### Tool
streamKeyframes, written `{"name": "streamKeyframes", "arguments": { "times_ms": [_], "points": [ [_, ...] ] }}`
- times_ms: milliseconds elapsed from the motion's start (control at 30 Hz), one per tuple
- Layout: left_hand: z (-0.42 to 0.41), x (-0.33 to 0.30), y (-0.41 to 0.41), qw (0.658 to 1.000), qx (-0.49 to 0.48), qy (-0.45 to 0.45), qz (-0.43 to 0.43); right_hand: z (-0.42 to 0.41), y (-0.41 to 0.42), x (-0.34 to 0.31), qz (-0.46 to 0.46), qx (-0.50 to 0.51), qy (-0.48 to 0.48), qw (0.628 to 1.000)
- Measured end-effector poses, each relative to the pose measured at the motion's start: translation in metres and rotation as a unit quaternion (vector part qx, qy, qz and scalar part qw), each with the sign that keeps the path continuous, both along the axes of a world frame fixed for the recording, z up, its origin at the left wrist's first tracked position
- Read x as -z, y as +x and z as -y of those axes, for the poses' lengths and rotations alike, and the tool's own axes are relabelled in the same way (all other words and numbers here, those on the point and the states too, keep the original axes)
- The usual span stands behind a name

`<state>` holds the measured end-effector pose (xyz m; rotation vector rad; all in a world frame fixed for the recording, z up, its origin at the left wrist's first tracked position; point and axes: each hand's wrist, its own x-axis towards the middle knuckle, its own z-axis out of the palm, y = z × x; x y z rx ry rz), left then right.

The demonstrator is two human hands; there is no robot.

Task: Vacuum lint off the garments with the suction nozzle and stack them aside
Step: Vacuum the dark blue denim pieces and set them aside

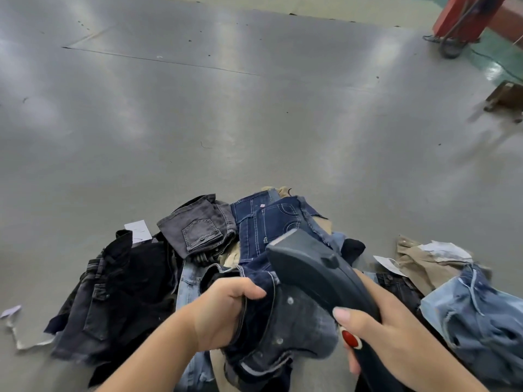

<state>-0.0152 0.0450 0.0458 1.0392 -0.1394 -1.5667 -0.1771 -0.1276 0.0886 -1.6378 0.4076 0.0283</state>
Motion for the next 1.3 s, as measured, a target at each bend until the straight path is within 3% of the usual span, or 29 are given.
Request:
{"name": "streamKeyframes", "arguments": {
  "times_ms": [100,200,233,300,367,533,633,800,900,1033,1200,1300],
  "points": [
    [-0.004,-0.015,0.019,0.99,-0.125,-0.068,-0.009,-0.001,0.0,-0.003,0.061,0.078,0.027,0.995],
    [-0.02,-0.03,0.04,0.946,-0.203,-0.242,-0.071,0.007,-0.008,-0.003,0.078,0.198,0.049,0.976],
    [-0.022,-0.031,0.039,0.945,-0.211,-0.243,-0.055,0.009,-0.01,-0.002,0.072,0.224,0.053,0.97],
    [-0.022,-0.022,0.028,0.967,-0.201,-0.153,0.025,0.012,-0.013,-0.003,0.063,0.248,0.042,0.966],
    [-0.02,-0.016,0.017,0.97,-0.215,-0.112,0.014,0.01,-0.011,-0.006,0.063,0.246,0.032,0.967],
    [-0.01,-0.015,0.02,0.95,-0.262,-0.158,-0.054,0.001,-0.011,-0.008,0.069,0.187,0.058,0.978],
    [-0.006,-0.013,0.018,0.95,-0.239,-0.183,-0.083,-0.008,-0.013,-0.006,0.041,0.126,0.076,0.988],
    [-0.001,-0.008,0.009,0.961,-0.186,-0.179,-0.096,-0.028,-0.004,0.0,0.018,0.063,-0.022,0.998],
    [0.0,-0.006,0.004,0.971,-0.161,-0.155,-0.086,-0.033,-0.001,0.0,0.0,0.097,-0.038,0.995],
    [0.001,-0.008,0.002,0.977,-0.136,-0.142,-0.081,-0.032,0.004,-0.007,-0.001,0.148,0.05,0.988],
    [-0.003,-0.01,0.005,0.982,-0.112,-0.142,-0.056,-0.027,0.007,-0.011,-0.002,0.179,0.077,0.981],
    [-0.01,-0.007,0.006,0.982,-0.125,-0.119,-0.078,-0.003,0.001,-0.014,-0.023,0.248,0.113,0.962]
  ]
}}
